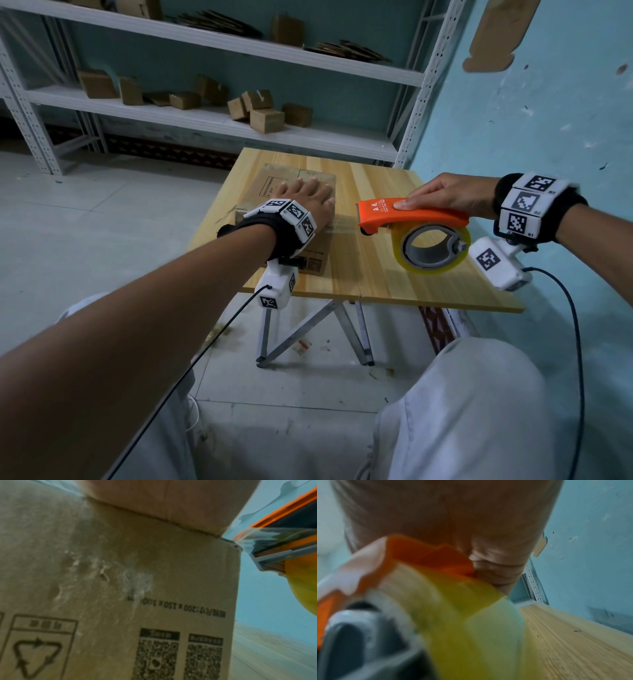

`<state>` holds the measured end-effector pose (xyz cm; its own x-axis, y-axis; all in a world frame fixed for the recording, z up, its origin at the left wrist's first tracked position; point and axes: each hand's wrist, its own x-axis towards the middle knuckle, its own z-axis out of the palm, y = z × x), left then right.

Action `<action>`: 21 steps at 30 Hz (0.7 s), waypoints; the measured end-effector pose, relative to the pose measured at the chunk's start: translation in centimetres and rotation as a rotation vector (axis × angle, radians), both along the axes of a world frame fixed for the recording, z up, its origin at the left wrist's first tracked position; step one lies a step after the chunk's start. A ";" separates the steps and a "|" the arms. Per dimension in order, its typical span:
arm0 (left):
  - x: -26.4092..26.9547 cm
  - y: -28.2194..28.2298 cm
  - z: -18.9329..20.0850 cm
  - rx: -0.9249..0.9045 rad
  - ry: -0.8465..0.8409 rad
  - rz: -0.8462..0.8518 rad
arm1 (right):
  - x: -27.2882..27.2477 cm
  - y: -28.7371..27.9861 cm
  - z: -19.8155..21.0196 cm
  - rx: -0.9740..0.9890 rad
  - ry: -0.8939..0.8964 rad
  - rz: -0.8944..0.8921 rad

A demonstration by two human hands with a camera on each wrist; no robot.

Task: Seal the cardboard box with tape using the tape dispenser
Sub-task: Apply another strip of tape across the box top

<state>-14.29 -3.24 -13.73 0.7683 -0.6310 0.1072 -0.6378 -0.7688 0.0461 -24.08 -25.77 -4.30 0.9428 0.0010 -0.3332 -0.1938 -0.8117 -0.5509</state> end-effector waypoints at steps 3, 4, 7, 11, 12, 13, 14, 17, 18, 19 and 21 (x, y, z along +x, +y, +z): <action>0.0 0.0 0.1 -0.001 0.000 -0.006 | -0.1 -0.1 0.0 0.005 -0.002 0.001; 0.0 0.1 0.0 -0.002 -0.001 -0.007 | -0.1 -0.1 0.0 0.006 -0.002 0.001; 0.0 0.0 0.0 0.000 -0.006 -0.011 | 0.0 -0.2 0.0 -0.001 -0.005 0.003; 0.1 0.0 -0.1 -0.001 -0.002 -0.008 | 0.0 -0.3 -0.1 -0.004 -0.008 0.008; 0.1 0.0 -0.1 0.000 -0.004 -0.010 | 0.0 -0.3 -0.1 -0.001 -0.007 0.009; 0.2 0.1 -0.1 0.001 -0.005 -0.012 | 0.0 -0.2 -0.1 0.001 -0.005 0.011; 0.1 0.0 -0.1 0.000 -0.005 -0.014 | -0.1 -0.3 -0.1 0.003 -0.004 0.013; 0.2 0.0 0.0 0.002 -0.007 -0.013 | -0.1 -0.2 0.0 0.005 -0.003 0.014; 0.2 0.1 0.0 0.007 -0.007 -0.009 | -0.1 -0.2 0.0 0.004 -0.003 0.013; 0.3 0.0 0.0 0.011 -0.006 -0.007 | -0.1 -0.2 0.0 0.003 -0.004 0.013; 0.4 0.0 -0.1 0.015 -0.004 -0.007 | -0.1 -0.2 0.0 0.001 -0.008 0.011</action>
<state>-13.89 -3.28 -13.87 0.7638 -0.6376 0.1002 -0.6430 -0.7652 0.0320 -24.18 -26.01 -4.30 0.9453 0.0115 -0.3260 -0.1810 -0.8130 -0.5534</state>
